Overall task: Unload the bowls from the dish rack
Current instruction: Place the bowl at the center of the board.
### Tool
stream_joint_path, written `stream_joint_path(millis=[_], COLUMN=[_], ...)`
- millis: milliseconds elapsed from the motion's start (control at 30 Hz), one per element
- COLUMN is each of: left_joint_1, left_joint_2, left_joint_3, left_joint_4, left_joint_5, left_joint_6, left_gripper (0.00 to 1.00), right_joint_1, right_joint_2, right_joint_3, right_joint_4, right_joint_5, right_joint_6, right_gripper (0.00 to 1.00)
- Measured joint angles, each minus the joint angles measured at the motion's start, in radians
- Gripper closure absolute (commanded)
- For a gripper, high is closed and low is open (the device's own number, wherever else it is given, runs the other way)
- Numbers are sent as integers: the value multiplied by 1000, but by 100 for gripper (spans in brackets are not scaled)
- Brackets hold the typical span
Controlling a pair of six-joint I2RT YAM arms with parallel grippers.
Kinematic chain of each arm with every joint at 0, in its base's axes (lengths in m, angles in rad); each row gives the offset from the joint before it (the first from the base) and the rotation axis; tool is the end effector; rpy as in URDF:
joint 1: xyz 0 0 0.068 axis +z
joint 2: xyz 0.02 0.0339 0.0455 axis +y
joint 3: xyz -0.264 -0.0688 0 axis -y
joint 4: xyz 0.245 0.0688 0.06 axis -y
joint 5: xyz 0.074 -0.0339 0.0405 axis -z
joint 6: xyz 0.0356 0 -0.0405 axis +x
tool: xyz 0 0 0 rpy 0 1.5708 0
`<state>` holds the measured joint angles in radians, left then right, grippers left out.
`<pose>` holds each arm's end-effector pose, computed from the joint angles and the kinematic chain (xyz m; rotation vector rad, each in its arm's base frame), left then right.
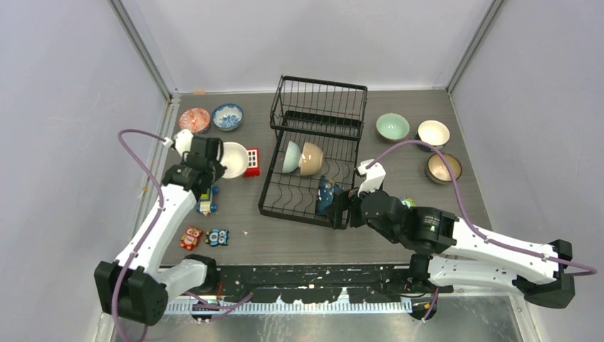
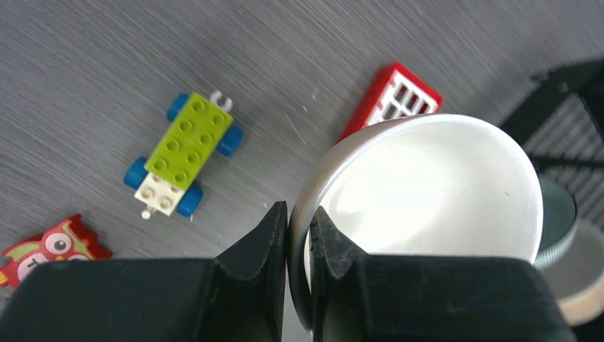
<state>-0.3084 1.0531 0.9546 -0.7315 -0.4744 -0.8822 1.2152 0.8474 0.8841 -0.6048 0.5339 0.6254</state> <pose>0.2054 -0.0484 0.3005 -0.8494 2.1236 -0.0401 0.0783 0.1588 0.3240 -0.3059 2.0784 0.5620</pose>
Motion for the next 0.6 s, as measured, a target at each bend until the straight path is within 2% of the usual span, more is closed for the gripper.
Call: stream_joint_path(millis=[300,600], left_joint_1=[371,542], left_joint_2=[211,343], left_joint_3=[51,97], left_joint_4=[140,219], left_joint_5=[144,195], left_joint_6=[3,2], left_gripper=[100,100], right_joint_1=[0,0], right_joint_2=[-151,-208], right_joint_3=[-147,-208], right_joint_4=[109,156], right_joint_5=[-73,-99], right_joint_6=[2,5], right_gripper=[0,0])
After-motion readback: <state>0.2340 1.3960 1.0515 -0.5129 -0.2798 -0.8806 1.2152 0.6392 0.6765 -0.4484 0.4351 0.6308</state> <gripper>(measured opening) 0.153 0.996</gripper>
